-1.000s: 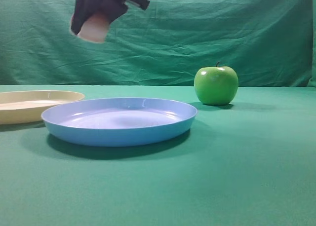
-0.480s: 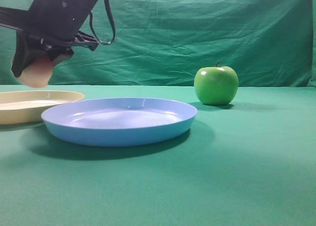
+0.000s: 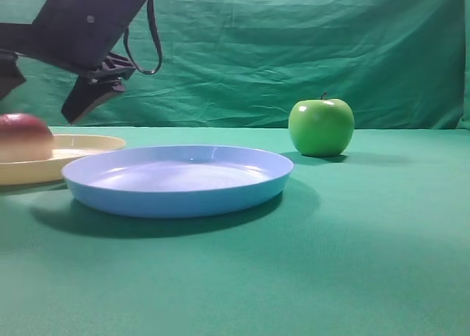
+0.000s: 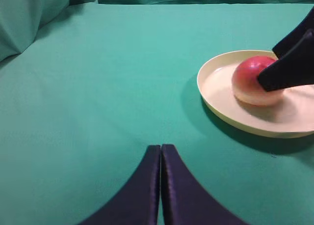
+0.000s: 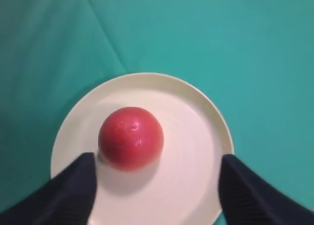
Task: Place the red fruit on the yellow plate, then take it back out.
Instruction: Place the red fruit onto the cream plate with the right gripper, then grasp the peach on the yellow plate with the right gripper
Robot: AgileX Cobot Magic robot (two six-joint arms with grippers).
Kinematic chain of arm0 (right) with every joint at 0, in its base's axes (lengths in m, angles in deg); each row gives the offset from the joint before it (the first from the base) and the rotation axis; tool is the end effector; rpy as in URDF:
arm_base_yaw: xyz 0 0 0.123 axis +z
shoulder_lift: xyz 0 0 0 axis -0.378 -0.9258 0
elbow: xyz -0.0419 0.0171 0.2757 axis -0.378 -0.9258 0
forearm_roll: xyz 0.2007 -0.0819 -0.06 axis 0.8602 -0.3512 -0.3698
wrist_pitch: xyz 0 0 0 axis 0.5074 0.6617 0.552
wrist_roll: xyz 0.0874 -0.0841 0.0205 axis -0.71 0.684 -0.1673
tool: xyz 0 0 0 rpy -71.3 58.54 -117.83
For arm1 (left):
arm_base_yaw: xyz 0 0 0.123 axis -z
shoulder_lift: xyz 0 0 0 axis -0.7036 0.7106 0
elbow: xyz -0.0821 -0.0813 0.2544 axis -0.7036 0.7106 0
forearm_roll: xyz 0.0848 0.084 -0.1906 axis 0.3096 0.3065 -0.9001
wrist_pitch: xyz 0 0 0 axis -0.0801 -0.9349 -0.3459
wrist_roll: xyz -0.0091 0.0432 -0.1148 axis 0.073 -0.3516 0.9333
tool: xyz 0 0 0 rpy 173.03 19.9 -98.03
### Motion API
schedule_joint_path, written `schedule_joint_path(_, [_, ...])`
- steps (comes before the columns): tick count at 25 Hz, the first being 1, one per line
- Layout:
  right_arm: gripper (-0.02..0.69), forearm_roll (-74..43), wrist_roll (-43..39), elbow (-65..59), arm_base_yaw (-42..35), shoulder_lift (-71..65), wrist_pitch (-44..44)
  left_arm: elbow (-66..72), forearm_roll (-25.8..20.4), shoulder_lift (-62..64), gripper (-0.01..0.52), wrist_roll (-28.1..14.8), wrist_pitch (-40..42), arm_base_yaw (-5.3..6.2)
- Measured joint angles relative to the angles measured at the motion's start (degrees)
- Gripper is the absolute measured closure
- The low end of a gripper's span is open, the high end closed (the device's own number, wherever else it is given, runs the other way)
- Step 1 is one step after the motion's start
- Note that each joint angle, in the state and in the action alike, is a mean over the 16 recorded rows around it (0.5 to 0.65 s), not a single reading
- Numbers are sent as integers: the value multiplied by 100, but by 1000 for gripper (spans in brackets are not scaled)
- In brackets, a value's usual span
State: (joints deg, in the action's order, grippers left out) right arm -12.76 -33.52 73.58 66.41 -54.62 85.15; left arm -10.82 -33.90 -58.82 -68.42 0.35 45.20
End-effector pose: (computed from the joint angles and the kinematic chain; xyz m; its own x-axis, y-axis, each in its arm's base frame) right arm 0.3349 0.3764 0.2465 -0.3162 -0.6309 -0.7085 -0.9131 0.4050 0.0469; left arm 0.0606 0.0142 0.1688 -0.2637 -0.0190 -0.9644 -0.1125 0.9936 0.0112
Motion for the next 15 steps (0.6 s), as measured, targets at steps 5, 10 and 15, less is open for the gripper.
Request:
schedule_joint_path(5, [481, -489, -861, -14, -140, 712, 592, 0, 0, 0, 514, 0, 0, 0])
schedule_joint_path(10, [636, -1198, -1844, -221, -211, 1501, 1092, 0, 0, 0, 514, 0, 0, 0])
schedule_joint_path(15, [665, -1950, -2708, -905, -234, 2528, 1320, 0, 0, 0, 514, 0, 0, 0])
